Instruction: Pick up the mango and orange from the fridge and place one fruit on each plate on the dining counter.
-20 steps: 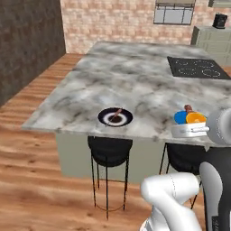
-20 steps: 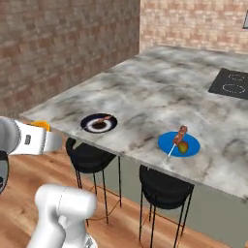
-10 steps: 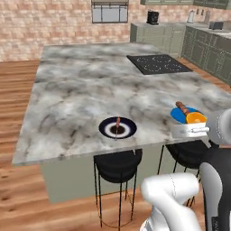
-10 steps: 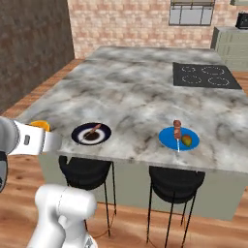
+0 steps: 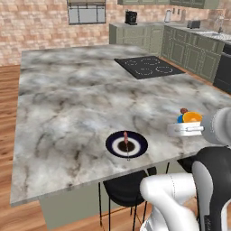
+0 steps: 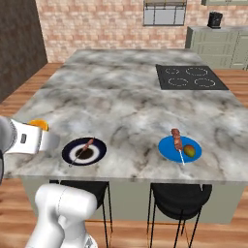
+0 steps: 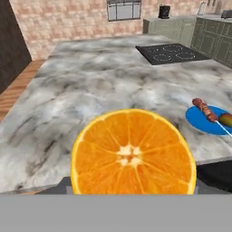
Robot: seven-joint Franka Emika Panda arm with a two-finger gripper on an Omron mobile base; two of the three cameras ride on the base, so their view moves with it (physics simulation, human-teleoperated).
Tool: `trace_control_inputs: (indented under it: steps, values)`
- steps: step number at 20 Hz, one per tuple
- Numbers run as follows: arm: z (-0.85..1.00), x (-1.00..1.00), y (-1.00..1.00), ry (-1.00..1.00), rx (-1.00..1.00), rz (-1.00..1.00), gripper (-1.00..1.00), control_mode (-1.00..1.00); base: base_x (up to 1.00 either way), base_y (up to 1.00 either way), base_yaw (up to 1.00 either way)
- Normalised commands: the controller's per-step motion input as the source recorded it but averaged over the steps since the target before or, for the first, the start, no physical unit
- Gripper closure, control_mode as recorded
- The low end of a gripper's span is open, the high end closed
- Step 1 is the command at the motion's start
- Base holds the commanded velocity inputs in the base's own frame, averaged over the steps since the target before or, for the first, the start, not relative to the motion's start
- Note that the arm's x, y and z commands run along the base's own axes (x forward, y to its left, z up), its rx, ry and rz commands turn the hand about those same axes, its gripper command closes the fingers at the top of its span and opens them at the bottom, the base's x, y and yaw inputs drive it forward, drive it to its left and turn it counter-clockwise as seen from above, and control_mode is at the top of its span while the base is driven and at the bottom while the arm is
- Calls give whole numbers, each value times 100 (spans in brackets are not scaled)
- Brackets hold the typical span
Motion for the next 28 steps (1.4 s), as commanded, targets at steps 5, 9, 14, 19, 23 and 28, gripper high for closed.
trace_control_inputs:
  steps: [5,9,14,19,23,28]
  values:
    - [-73,99,16,62,0,0,100,-100,0,0,0]
    - [-70,80,12,60,-3,0,100,-100,0,0,0]
    - [-66,54,0,29,-2,1,100,-100,0,0,0]
    - [-66,50,0,21,0,2,100,-100,0,0,0]
    - [-58,47,0,8,0,0,100,-100,0,0,0]
    - [-47,59,6,0,0,0,100,-100,0,0,0]
